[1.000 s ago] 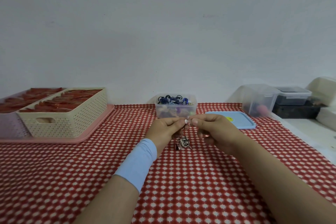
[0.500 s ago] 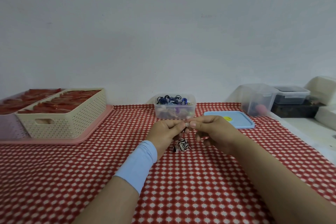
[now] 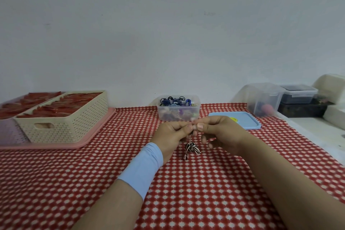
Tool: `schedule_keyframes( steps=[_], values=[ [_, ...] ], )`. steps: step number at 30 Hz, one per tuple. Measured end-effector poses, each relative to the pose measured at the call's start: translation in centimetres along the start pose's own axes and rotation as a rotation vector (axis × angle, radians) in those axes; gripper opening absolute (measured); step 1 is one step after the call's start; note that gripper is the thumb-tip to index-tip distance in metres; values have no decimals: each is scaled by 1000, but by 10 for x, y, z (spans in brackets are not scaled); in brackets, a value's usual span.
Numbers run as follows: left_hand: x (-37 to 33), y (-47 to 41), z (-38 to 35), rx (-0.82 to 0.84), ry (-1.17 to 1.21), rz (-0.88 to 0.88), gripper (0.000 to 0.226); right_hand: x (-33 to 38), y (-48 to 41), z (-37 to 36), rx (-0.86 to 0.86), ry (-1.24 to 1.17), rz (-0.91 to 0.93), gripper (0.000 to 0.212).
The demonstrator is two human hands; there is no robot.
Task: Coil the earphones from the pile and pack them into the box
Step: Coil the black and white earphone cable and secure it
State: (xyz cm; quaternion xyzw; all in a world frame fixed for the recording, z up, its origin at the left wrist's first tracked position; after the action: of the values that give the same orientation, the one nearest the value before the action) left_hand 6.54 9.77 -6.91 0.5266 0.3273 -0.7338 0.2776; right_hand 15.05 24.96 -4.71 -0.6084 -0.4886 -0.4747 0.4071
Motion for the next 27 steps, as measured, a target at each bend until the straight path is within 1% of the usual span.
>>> schedule_keyframes(
  steps=[6, 9, 13, 17, 21, 24, 27],
  values=[
    [-3, 2, -1, 76, 104, 48, 18, -1, 2, 2, 36, 40, 42, 9],
    [-5, 2, -2, 118, 194, 47, 18, 0, 3, 2, 70, -33, 50, 9],
    [-7, 3, 0, 134, 148, 17, 18, 0, 4, 3, 102, -23, 44, 10],
    [-4, 1, 2, 91, 138, 24, 18, -1, 2, -1, 55, 5, 101, 6],
    [-1, -2, 2, 19, 135, 35, 16, -3, -3, -7, -40, -25, 174, 13],
    [2, -3, 5, -23, 54, 42, 14, -3, -2, -10, -63, 73, 212, 8],
    [5, -3, 8, -51, -15, 70, 12, -2, 1, -11, -93, 166, 219, 10]
  ],
)
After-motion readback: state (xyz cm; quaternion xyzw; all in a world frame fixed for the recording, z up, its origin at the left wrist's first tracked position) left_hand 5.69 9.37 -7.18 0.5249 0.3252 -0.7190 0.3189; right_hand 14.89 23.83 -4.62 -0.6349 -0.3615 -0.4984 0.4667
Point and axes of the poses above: each hand's wrist, its own y-axis away from the middle knuckle, its own z-axis out of the back of the hand, x = y × z, the point moved 1 cm from there along -y, towards the middle knuckle, and after that the axes turned 13 degrees about -y, right-handed, at the moved point
